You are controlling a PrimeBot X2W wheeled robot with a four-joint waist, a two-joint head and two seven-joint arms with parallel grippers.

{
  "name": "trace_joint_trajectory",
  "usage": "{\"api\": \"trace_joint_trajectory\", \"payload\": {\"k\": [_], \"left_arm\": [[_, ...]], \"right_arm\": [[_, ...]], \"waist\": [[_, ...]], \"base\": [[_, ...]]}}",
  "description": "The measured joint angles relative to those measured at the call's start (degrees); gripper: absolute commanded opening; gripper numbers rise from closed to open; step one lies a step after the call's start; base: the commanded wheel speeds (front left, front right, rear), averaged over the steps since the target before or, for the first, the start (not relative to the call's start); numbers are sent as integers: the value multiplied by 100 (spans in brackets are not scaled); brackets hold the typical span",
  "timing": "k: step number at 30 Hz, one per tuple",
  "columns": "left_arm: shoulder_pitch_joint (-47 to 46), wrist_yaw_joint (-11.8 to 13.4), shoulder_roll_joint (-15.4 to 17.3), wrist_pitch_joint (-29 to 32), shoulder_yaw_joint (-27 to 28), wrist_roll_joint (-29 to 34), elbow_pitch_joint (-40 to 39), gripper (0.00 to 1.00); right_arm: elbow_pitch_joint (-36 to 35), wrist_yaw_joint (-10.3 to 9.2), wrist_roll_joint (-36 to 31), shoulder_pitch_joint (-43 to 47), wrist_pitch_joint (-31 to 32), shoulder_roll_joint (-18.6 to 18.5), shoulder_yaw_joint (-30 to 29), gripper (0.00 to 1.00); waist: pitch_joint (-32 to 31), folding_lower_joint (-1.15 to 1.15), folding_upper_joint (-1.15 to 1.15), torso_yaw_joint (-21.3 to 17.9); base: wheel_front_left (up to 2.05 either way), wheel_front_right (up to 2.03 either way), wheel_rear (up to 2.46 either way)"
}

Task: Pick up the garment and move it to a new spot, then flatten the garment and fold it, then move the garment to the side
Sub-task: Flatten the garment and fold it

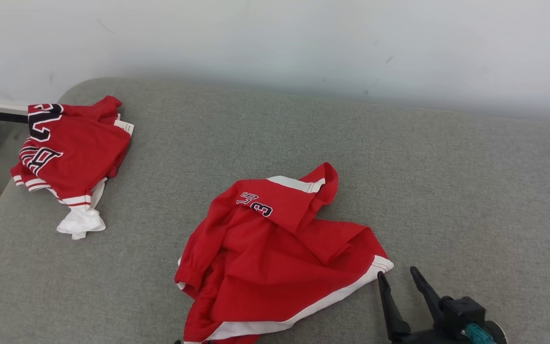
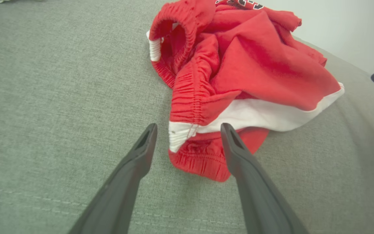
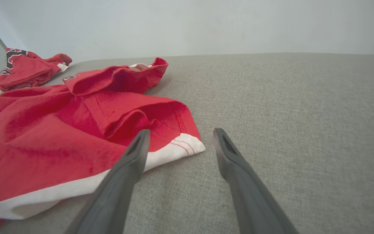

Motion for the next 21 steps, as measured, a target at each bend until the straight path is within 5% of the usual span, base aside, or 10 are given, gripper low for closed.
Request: {"api": "trace_joint_trajectory", "payload": {"k": [16,17,18,21], "left_arm": [[-658,-59,-192,-24,-360,-346,1248,95],[-710,-59,-208,-24,-399,-370,1316,44],[-766,-62,-225,-24,-426,-397,1373,0],[-887,-85,-252,-25,-467,-439,1388,0]], "right_arm": [[2136,0,-811,-1238,0,3,-57,96],[2202,0,-845,-1251,0,2,-76,40],[2227,0,-846,-1251,0,-1,-92,0],[2265,0,-882,-1300,1,0,-104,0]], "waist": [[-10,0,0,235],[-15,0,0,255],[-19,0,0,273],[-43,0,0,296]], "base": [[0,0,0],[0,0,0],[0,0,0],[0,0,0]]}}
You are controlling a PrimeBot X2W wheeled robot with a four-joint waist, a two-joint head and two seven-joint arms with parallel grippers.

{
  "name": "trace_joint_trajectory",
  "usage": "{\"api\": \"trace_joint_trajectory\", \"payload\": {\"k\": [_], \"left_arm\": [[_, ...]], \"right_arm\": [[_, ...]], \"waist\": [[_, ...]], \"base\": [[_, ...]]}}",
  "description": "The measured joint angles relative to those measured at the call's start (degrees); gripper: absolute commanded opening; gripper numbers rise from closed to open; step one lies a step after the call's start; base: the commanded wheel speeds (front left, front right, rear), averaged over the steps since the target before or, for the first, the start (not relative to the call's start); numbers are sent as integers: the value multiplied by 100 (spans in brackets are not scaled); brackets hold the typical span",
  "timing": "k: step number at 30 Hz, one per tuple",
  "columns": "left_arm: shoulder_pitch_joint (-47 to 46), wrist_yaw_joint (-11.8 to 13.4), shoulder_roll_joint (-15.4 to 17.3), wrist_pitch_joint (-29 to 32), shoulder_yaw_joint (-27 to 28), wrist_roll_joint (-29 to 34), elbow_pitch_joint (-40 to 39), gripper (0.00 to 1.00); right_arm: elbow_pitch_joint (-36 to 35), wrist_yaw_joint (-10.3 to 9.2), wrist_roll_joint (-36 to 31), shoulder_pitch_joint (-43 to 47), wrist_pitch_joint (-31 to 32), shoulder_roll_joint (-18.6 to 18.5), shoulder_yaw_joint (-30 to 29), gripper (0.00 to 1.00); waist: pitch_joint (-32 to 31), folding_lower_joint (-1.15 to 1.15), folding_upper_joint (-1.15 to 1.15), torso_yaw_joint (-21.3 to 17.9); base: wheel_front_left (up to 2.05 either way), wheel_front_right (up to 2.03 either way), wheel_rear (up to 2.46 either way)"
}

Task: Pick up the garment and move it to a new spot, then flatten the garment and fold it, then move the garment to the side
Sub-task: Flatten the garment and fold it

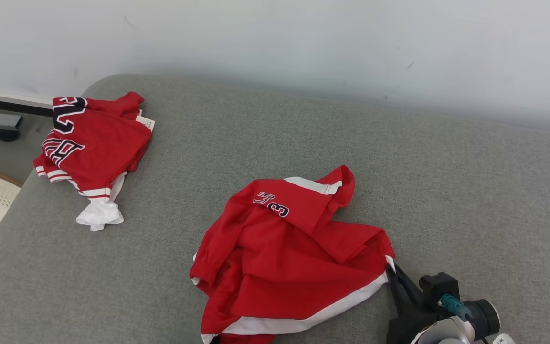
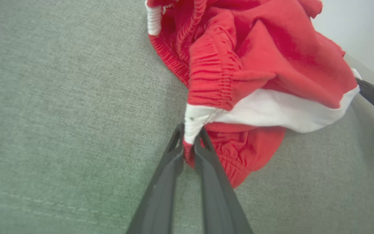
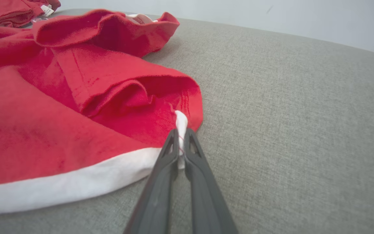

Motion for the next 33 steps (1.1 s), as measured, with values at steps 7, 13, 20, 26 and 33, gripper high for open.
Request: {"api": "trace_joint_trajectory", "payload": {"k": [7,13,20,26,33], "left_arm": [[108,-1,103,0,203,-16,-363,0],[471,-1,200,-1,525,62,-914,0],[-269,-1,425,133,30,75,-1463,0],[-2281,-1,1322,932,-485,-318,-1903,0],[-5089,-10,2026,1953,-700,-1546,-1857,0]], "right_arm": [[-450,0,201,133,0,3,-45,0],[-772,1,703,516,0,3,-23,0],[-716,0,1629,-32,11,2,268,0],[-545,0,2318,-1731,660,-186,610,0],[-200,0,3257,-4194,1612,-402,487,0]], "waist": [[-95,0,0,-50],[-150,-1,0,-116],[64,-1,0,-246],[390,0,0,-404],[980,1,1,-626]], "base": [[0,0,0],[0,0,0],[0,0,0],[0,0,0],[0,0,0]]}}
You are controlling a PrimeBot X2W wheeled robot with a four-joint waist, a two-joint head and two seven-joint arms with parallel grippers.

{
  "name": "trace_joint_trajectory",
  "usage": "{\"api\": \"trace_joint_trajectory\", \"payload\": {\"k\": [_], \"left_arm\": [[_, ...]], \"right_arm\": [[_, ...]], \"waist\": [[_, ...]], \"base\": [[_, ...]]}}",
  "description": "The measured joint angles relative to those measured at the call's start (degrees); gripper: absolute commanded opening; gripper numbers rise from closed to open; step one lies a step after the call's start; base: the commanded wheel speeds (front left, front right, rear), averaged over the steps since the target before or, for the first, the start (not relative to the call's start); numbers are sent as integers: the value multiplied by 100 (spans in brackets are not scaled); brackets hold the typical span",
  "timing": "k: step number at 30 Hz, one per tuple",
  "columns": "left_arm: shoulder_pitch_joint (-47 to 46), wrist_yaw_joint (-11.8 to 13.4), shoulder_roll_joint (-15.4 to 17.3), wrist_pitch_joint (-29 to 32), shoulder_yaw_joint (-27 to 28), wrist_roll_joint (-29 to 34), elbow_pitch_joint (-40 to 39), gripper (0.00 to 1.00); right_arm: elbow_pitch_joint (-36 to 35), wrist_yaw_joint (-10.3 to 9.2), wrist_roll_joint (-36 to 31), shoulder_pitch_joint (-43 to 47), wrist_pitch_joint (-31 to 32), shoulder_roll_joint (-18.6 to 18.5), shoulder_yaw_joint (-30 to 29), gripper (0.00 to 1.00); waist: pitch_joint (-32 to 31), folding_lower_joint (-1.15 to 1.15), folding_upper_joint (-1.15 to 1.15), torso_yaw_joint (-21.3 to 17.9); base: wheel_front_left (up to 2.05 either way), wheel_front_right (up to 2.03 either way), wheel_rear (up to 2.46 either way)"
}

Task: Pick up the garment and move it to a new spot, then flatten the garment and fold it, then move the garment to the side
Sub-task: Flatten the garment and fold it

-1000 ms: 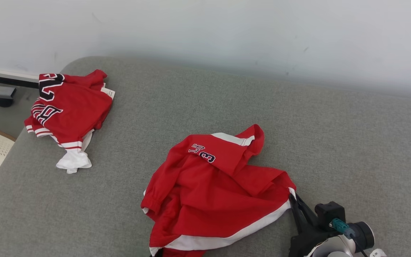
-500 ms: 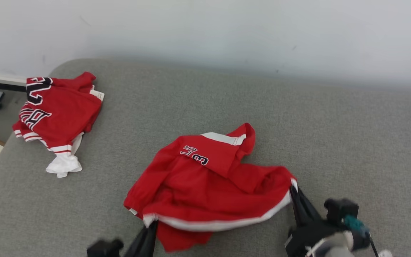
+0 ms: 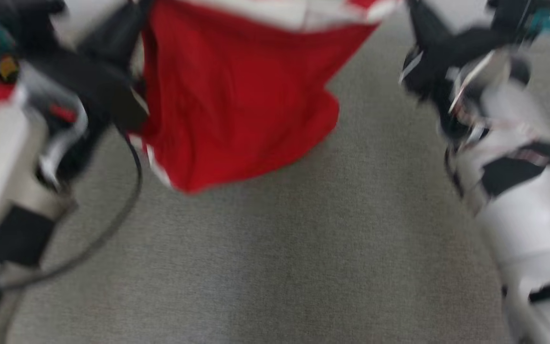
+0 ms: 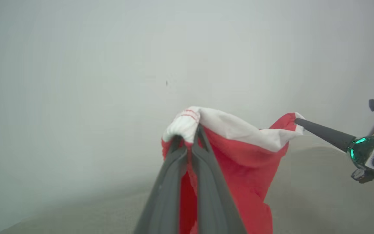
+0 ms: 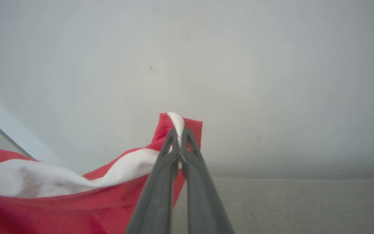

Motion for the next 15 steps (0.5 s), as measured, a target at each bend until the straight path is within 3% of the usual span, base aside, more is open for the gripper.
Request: {"api": "trace_joint_trajectory", "payload": {"k": [5,15], "left_arm": [[-1970,0,131,516,-129,-436,546,0],[-4973,0,-338,580,-376,-900,2092,0]], "right_arm": [[587,0,263,-1867,471,-26,-346,0],[1997,0,-156,-4643,270,-107,-1068,0]], "waist": [[533,0,0,-148],[1581,0,1,-500]], "base": [[0,0,0],[0,0,0]]}}
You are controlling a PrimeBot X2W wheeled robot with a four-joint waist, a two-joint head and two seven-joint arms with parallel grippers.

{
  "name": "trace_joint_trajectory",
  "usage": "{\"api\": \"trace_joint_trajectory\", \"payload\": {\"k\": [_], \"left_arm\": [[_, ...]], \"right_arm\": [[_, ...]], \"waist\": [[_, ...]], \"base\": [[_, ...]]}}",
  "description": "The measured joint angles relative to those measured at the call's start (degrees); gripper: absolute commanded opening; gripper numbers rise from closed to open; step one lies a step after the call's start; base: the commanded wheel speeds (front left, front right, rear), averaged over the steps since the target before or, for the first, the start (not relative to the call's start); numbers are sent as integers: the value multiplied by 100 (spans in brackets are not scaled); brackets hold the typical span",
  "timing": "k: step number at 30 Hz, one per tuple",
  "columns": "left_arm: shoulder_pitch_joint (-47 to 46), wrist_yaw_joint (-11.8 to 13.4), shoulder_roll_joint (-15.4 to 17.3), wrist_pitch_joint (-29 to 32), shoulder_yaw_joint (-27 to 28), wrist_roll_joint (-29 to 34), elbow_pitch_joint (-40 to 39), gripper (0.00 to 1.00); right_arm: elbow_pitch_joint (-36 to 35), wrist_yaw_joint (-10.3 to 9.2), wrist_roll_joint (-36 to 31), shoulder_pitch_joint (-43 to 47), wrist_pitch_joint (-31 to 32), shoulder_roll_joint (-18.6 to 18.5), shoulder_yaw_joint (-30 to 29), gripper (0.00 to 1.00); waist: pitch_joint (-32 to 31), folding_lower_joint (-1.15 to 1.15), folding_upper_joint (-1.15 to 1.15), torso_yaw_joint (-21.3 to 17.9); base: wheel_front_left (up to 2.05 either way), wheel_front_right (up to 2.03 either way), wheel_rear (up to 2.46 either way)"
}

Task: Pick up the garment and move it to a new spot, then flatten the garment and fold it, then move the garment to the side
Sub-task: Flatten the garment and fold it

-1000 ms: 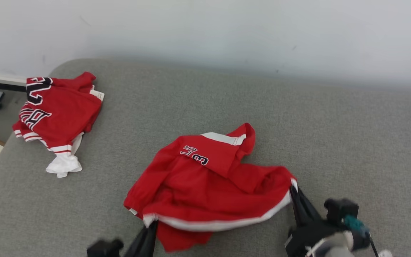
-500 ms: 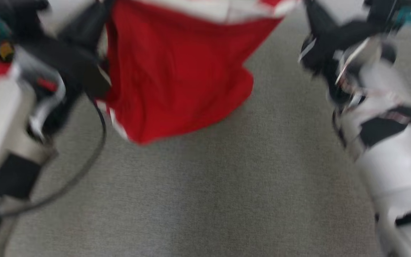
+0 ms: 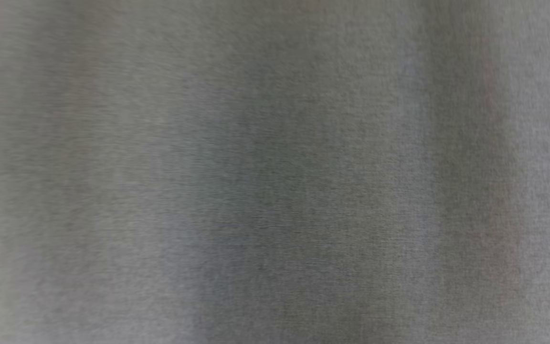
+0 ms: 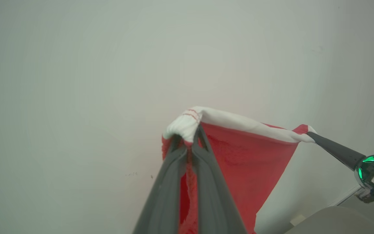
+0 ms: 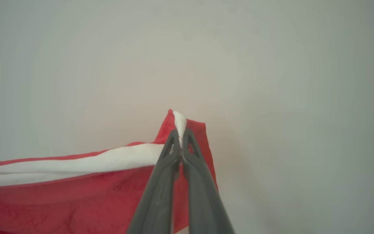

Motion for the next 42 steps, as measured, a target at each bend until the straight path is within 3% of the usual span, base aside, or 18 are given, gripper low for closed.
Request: {"api": "trace_joint_trajectory", "payload": {"k": [3,11,16,21,29,34,40,42], "left_arm": [[-730,-1,-187,-69,-319,-11,382,0],[-1442,-1,-454,-414,-706,-259,855,0],[-1399,0,-436,-659,-984,-482,1067,0],[-738,0,-255,-1053,-1276,-834,894,0],[1257,-1,471,-1944,-1594,-1486,-269,0],[2903,48,1049,-2337,-1556,-1804,-1034,0],[5087,611,1377,-2509,-1434,-1772,-2342,0],[5822,851,1351,-2518,-1165,-1653,-2721,0]], "right_arm": [[417,0,-186,-645,-191,-10,-157,0],[797,0,-456,-1270,-446,-8,-267,0],[909,0,-533,-1237,-597,85,-285,0],[867,0,-390,-655,-781,152,-200,0],[-379,0,579,1505,-875,235,470,0],[-1466,1,1397,3364,-779,-47,936,0],[-2666,8,1993,5597,-860,-441,1262,0],[-2998,9,2134,6291,-881,-536,1315,0]], "waist": [[286,0,0,-228],[632,-2,-1,-583],[780,-1,0,-718],[669,-1,-1,-765],[125,-3,-2,-792],[-334,-4,-2,-834],[-893,-4,-3,-848],[-1057,-4,-3,-833]], "base": [[0,0,0],[0,0,0],[0,0,0],[0,0,0],[0,0,0],[0,0,0],[0,0,0],[0,0,0]]}}
